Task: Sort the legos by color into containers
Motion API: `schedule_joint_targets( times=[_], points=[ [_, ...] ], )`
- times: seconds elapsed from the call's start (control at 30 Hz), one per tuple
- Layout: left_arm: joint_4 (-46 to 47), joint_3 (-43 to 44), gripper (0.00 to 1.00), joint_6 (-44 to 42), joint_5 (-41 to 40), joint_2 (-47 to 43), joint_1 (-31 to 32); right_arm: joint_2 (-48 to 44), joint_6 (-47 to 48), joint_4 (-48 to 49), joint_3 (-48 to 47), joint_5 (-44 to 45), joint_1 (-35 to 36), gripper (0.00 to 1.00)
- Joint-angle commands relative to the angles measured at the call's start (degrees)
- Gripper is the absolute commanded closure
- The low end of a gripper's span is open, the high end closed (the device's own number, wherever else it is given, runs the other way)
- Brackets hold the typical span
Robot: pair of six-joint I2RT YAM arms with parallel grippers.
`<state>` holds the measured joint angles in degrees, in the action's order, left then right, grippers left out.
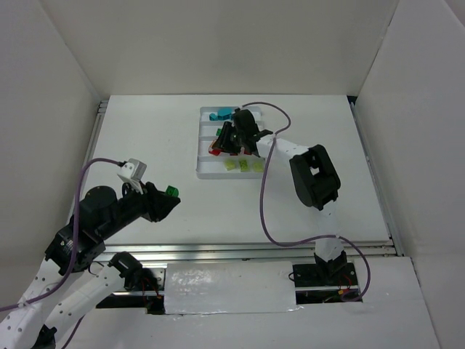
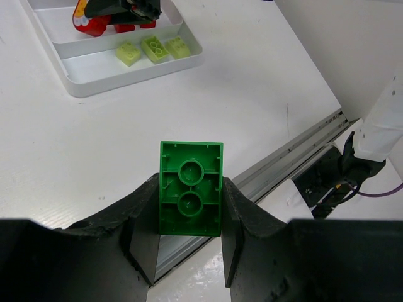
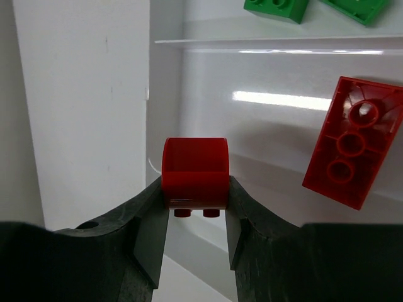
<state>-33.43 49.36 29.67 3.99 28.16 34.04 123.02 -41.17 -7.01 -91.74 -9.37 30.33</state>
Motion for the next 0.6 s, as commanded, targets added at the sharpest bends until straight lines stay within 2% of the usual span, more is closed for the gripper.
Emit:
schedule_joint_targets(
  times=[0.0, 0.07, 0.1, 0.13, 0.2, 0.43, 0.57],
  points=[
    [2.67, -0.06, 1.0, -1.81, 1.55, -0.3, -0.03, -0.41, -1.37, 9.28, 1.83, -6.54, -0.88, 0.91],
    [2.67, -0.14, 1.0, -1.81, 1.64, -0.3, -0.03, -0.33, -1.11, 10.86, 1.75, -7.94, -1.06, 0.81],
    [2.67, -0.15, 1.0, -1.81, 1.55, -0.39, -0.12, 0.28, -1.11, 10.7, 1.31, -8.47, -1.15, 0.62],
    [2.67, -0.15, 1.0, -1.72, 1.55, -0.39, -0.12, 0.64, -1.28, 10.44, 0.78, -9.0, -1.23, 0.53],
    [2.67, -0.06, 1.0, -1.81, 1.64, -0.39, -0.12, 2.39, -1.72, 9.39, -1.15, -10.76, -1.76, 0.43],
    [2.84, -0.32, 1.0, -1.63, 1.72, -1.09, -0.12, 5.39, -1.37, 4.81, -4.76, -11.64, -2.99, 0.37],
    [2.67, -0.23, 1.0, -1.46, 1.55, -1.18, -0.12, 1.1, 0.47, 4.63, -2.14, -10.42, -3.08, 0.32]
  ],
)
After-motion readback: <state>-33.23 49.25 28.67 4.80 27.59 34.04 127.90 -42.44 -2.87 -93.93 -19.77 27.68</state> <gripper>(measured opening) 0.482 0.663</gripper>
